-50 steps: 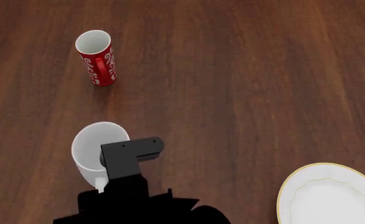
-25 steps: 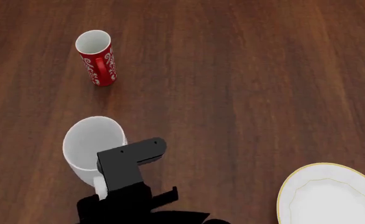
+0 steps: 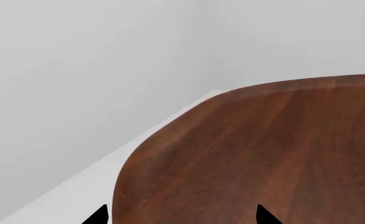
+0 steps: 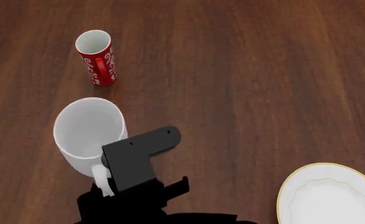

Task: Put the white mug on the plate.

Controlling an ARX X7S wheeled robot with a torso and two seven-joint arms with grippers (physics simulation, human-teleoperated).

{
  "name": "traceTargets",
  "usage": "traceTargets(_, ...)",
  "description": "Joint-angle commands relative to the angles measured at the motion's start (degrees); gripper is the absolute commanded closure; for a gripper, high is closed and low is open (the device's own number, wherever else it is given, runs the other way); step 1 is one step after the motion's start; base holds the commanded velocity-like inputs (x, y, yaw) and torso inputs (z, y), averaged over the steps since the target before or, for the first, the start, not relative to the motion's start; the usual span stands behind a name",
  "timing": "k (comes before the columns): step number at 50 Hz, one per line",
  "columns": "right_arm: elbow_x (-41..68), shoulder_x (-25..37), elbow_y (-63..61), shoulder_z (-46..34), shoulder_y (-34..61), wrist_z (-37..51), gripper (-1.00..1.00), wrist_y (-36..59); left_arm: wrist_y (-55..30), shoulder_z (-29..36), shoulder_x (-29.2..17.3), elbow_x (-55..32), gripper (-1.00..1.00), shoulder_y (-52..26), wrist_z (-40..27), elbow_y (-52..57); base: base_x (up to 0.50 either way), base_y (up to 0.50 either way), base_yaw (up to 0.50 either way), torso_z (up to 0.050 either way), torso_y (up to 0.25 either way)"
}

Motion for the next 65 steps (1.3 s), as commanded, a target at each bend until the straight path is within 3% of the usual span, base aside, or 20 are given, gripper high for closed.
traceTargets(1,6.5,2.6,-5.4,3.7,-0.6,5.6,1.00,1.3,-0.3,0.2,-0.2,-0.2,-1.00,-0.1,-0.2,0.1,0.00,0.00,0.00,0.000,0.000)
traceTargets(16,16.5,7.8,-13.9,10.2,-3.3,15.2,1.00,-0.9,-0.6,0.2,-0.5,-0.4,-1.00,-0.3,-0.4,0.3,0.00,0.00,0.00,0.000,0.000)
traceTargets(54,21.3,20.6,-24.0,23.3,-15.3,23.8,1.00,-10.6,0.5,0.2,-0.9,-0.7,-1.00,0.0,-0.5,-0.7,0.00,0.00,0.00,0.000,0.000)
traceTargets(65,21.6,26.3,-26.6,29.6,-23.1,25.4,1.00,-14.7,0.4,0.3,-1.1,-0.8,-1.00,-0.1,-0.6,-0.7,0.00,0.00,0.00,0.000,0.000)
